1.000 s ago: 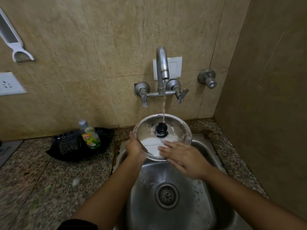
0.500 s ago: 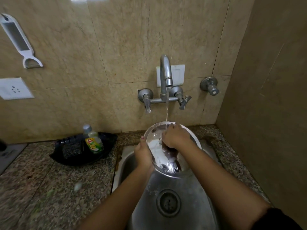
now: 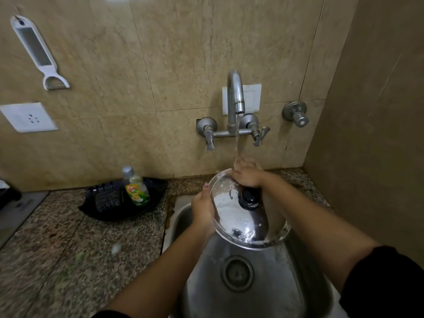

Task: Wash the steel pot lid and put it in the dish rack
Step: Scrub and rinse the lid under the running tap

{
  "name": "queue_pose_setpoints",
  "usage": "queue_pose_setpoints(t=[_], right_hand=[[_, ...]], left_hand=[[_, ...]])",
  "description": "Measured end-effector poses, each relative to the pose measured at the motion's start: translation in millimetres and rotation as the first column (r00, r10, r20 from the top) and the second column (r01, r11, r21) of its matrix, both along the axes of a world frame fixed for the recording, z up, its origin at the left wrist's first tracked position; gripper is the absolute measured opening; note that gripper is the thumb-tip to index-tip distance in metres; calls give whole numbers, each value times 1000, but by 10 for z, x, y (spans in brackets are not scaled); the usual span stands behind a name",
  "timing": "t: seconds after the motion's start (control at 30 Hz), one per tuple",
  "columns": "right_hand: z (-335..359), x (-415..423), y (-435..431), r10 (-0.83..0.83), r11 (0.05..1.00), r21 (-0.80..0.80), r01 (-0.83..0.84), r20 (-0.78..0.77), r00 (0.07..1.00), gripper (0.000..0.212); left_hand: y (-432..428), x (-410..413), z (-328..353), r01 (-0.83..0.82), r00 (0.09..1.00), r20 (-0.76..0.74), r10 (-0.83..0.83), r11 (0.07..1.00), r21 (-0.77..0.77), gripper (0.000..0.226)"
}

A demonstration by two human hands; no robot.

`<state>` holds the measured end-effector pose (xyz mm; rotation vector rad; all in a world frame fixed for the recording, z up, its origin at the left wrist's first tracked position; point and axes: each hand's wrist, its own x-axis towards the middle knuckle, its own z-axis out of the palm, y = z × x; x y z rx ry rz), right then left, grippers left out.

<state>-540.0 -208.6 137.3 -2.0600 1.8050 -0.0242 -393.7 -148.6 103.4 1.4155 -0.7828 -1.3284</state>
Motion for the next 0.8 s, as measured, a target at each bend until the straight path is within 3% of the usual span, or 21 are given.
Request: queue_pose_setpoints(t=[0.07, 0.13, 0.23, 0.37, 0.43, 0.53, 0.6, 0.63, 0.67, 0.73, 0.8], right_hand=[[-8, 131, 46, 207, 978, -24, -206, 55, 977, 55], [-29, 88, 17, 188, 982, -27, -186, 137, 973, 52], [-225, -269, 73, -172, 979, -70, 192, 233, 957, 49], [-473, -419, 446, -470, 776, -250, 579, 382, 795, 40], [-573, -315, 623, -553, 665, -169, 727, 543, 632, 40], [-667, -176, 620, -550, 517, 105, 850, 801, 235, 34], [-653, -161, 529, -549, 450, 298, 842, 836, -3, 32], [-635, -174, 496, -549, 447, 318, 836, 836, -25, 31], [-615, -196, 475, -549, 460, 284, 841, 835, 18, 31], [-537, -299, 425, -516, 524, 162, 836, 841, 160, 30], [-435, -435, 347, -413, 663, 72, 745, 866, 283, 26]], left_hand=[[7, 51, -17, 18, 1000, 21, -18, 1000, 0, 40], [3, 59, -1, -15, 999, 51, 15, 1000, 4, 40], [12, -24, 60, -96, 995, 22, 95, 995, 39, 39], [-50, -34, 100, -283, 956, -62, 286, 958, 51, 42], [-60, -27, 76, -336, 939, -66, 337, 941, 26, 42], [28, -71, 97, -349, 931, -123, 345, 937, -8, 38], [95, -104, 111, -312, 944, -125, 306, 949, -33, 35], [118, -103, 98, -284, 954, -112, 278, 958, -40, 33], [141, -87, 95, -245, 966, -90, 241, 969, -41, 32], [97, -34, 92, -170, 985, -46, 168, 985, -30, 38], [-23, 30, 92, -90, 995, -37, 91, 996, 22, 50]])
